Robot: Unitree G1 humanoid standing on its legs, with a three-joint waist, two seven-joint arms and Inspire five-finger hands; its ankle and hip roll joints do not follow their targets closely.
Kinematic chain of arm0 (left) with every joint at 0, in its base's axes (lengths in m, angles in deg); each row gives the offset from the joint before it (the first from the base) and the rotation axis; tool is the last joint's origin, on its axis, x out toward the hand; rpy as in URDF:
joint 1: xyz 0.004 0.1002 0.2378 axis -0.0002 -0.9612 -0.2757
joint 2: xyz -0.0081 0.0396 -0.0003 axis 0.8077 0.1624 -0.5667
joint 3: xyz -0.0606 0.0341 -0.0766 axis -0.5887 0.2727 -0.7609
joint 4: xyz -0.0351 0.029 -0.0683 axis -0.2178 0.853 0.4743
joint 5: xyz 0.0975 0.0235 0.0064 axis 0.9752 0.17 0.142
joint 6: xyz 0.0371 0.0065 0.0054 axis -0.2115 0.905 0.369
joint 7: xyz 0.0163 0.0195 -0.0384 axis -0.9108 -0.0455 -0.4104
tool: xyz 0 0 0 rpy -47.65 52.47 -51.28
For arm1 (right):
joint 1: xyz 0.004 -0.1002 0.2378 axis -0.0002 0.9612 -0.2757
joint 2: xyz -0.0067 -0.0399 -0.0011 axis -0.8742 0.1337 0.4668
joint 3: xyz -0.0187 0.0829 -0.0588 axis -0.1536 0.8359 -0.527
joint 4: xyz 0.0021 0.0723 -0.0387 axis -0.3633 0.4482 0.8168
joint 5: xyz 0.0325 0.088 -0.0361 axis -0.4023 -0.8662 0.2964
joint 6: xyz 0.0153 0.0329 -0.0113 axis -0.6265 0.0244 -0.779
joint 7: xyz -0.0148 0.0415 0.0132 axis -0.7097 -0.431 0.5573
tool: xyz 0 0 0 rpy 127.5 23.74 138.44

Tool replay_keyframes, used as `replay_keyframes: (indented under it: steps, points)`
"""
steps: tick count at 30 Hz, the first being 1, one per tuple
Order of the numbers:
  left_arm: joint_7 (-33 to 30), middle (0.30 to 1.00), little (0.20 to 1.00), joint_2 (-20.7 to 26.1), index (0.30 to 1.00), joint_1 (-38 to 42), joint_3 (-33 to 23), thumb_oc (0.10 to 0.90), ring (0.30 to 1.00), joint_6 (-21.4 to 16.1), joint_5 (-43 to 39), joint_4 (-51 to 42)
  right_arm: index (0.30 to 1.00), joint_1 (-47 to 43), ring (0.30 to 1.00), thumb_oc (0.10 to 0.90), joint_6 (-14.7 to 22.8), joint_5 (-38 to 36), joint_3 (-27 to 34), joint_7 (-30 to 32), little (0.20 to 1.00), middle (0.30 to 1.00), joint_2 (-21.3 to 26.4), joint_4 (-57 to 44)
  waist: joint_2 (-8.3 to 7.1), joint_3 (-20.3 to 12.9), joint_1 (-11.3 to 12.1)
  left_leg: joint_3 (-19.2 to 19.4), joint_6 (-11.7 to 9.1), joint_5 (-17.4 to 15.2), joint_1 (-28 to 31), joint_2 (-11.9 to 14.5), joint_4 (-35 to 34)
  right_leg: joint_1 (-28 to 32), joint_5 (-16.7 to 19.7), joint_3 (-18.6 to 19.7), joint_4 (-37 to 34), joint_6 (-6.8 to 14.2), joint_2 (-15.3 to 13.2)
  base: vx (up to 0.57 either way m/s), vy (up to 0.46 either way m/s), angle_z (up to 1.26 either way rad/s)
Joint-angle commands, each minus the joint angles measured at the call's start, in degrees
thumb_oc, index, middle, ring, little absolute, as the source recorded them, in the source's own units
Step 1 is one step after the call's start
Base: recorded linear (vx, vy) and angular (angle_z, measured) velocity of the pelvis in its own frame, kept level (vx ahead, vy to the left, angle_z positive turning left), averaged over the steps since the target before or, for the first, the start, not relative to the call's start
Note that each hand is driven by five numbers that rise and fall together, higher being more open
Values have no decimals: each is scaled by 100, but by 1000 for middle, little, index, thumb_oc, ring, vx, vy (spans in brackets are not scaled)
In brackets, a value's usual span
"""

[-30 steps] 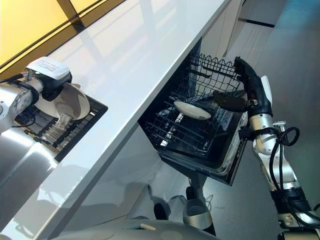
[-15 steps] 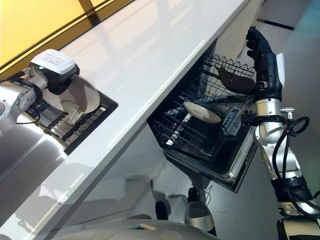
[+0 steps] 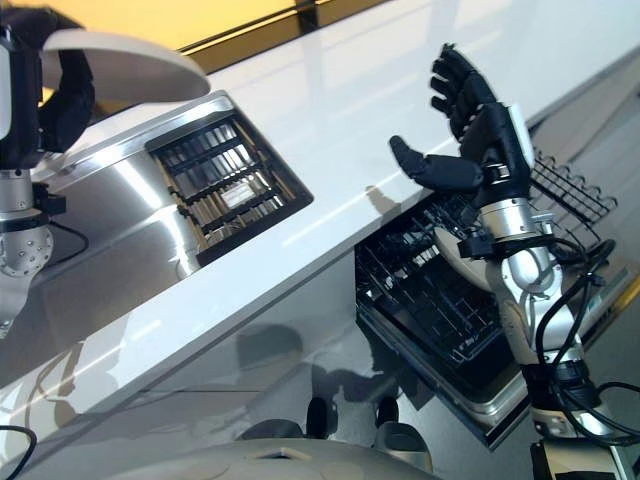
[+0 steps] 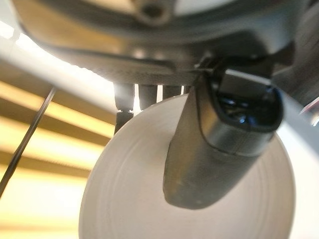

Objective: Pick up plates and place into dishwasher.

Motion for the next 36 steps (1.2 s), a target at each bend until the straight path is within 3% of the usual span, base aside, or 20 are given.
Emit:
replay_keyframes:
  steps: [1, 9, 18, 25, 26, 27, 34, 36]
  points:
    - [-248, 300, 200, 208, 300, 496, -108, 100, 300, -210, -35, -12, 900, -770, 900, 800, 249, -115, -86, -233, 900, 900, 26, -511, 9, -762, -218, 442, 11, -598, -36, -234, 15, -246, -863, -186, 761, 56, 317, -14, -34, 6]
    - [165, 300, 200, -158, 300, 885, 670, 100, 300, -714, -188, -229, 900, -1101, 900, 800, 260, 5, -702, -621, 900, 900, -161, -531, -4, -753, -211, 387, 17, -585, -11, -239, 25, -211, -870, -170, 773, 30, 355, -1, -4, 0]
    - [767, 300, 200, -714, 300, 1208, 1421, 100, 300, -1032, -299, -439, 900, -1357, 900, 800, 394, 308, -1082, -397, 900, 900, -405, -497, 6, -732, -230, 381, 35, -581, 11, -239, 40, -197, -878, -118, 790, 16, 390, 0, 0, 0]
    - [1194, 300, 200, -923, 300, 1335, 1660, 100, 300, -1254, -553, -560, 900, -1426, 900, 800, 331, 689, -1220, -383, 900, 900, -433, -500, 14, -719, -242, 382, 39, -583, 20, -235, 42, -187, -884, -104, 787, 2, 406, 0, 0, 0]
    - [1271, 300, 200, -956, 300, 1385, 1726, 100, 300, -1262, -646, -569, 486, -1446, 486, 317, 323, 686, -1260, -370, 417, 486, -431, -475, 19, -716, -246, 379, 41, -576, 19, -235, 40, -185, -880, -104, 783, -2, 408, 0, 0, 0]
    - [1323, 300, 200, -988, 300, 1422, 1774, 100, 300, -1248, -672, -594, 300, -1458, 300, 100, 332, 726, -1288, -344, 200, 300, -443, -453, 20, -711, -247, 373, 41, -573, 19, -234, 40, -185, -879, -102, 782, -8, 413, 0, 0, 0]
    - [1484, 300, 200, -1271, 300, 1389, 1889, 100, 300, -1551, -1177, -652, 300, -1363, 300, 100, 553, 1332, -1246, 439, 200, 300, -517, -359, 26, -692, -255, 339, 36, -574, 32, -225, 36, -148, -879, -74, 750, -24, 424, 0, 0, 0]
    - [1270, 300, 200, -1314, 300, 1307, 1781, 100, 300, -1613, -1137, -720, 300, -1249, 300, 100, 524, 1022, -1022, 517, 200, 300, -486, -355, 31, -677, -278, 332, 43, -573, 28, -226, 34, -154, -880, -58, 753, -30, 431, 0, 0, 0]
